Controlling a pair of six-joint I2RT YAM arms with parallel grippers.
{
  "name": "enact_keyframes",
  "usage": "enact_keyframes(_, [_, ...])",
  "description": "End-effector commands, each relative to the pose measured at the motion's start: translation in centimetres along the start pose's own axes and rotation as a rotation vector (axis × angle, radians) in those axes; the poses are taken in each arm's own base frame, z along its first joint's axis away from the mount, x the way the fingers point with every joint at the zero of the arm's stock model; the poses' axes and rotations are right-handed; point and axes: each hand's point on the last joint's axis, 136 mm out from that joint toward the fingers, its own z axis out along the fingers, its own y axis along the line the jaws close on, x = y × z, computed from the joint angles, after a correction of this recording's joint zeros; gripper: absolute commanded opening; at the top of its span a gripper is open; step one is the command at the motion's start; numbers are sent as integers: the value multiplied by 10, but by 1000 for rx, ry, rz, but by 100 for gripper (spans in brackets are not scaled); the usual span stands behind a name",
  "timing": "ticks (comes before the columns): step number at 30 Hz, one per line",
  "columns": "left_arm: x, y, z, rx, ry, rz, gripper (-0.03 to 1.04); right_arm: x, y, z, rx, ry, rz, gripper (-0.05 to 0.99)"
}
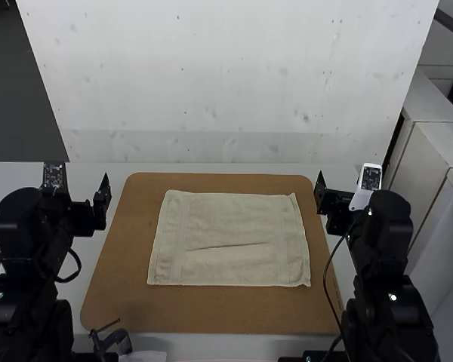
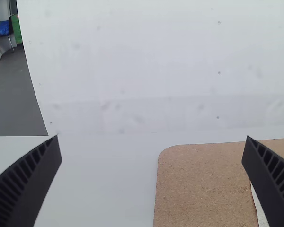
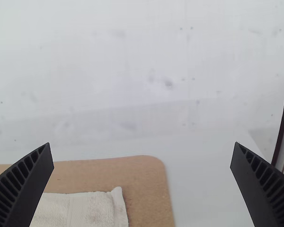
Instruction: Fold the towel.
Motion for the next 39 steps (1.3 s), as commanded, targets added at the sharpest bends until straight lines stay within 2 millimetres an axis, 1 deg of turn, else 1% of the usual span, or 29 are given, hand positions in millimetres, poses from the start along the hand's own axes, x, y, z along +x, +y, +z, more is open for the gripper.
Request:
enact_keyframes(1, [-12,-6,-4,37,-40,-31,98,-8,13,-3,-66,-18,-9,96])
enact_keyframes(21, [-11,-5,-3,29,-38,-30,98,-8,12,-3,-64,-18,-3,96])
enact_keyframes(23, [-12,-5,-3,32,-40,-30,98,-13,13,-3,-68,-42,-2,96])
enact_keyframes(26, [-26,-5,-8,40,-64,-32,98,-19,15,-4,-79,-60,-2,96])
enact_keyframes(29, [-47,-3,-12,39,-70,-33,98,-24,17,-6,-83,-39,-2,96])
enact_keyframes(30, [-49,-4,-9,45,-30,-31,98,-26,18,-5,-84,-27,-2,96])
enact_keyframes(33, [-46,-12,5,82,108,-30,98,-20,18,3,-74,57,-5,96])
enact_keyframes(36, [-38,-22,21,116,212,-17,98,-13,21,12,-81,165,-8,96])
enact_keyframes(39, [-33,-27,33,129,283,-8,97,-6,22,24,-74,272,-10,96])
